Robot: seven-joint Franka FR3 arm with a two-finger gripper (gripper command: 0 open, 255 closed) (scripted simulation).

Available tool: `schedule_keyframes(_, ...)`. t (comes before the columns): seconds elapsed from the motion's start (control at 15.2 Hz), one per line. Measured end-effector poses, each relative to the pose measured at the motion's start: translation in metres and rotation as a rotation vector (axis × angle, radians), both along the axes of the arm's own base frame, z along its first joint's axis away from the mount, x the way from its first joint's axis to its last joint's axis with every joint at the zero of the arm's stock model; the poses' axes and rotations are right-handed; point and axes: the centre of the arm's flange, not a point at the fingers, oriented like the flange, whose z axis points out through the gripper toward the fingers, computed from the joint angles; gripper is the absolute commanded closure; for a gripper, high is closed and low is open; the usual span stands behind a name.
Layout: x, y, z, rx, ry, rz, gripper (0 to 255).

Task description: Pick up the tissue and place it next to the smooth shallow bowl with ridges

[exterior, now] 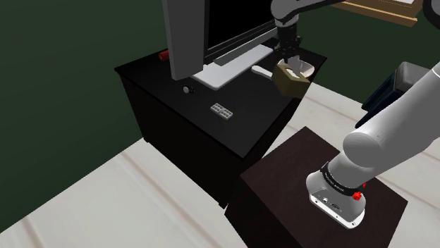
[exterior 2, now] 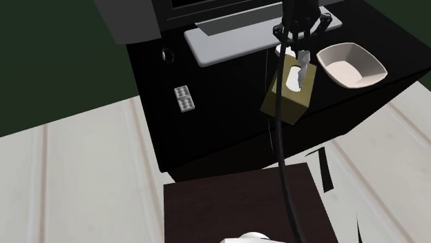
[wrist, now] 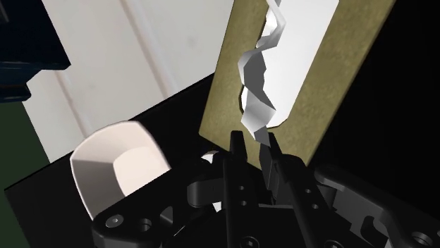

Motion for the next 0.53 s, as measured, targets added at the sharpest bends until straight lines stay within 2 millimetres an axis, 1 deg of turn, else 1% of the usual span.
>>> schedule_keyframes(0.53, 0.000, 0.001, -0.041, 0.000, 0.000, 0.000, 255)
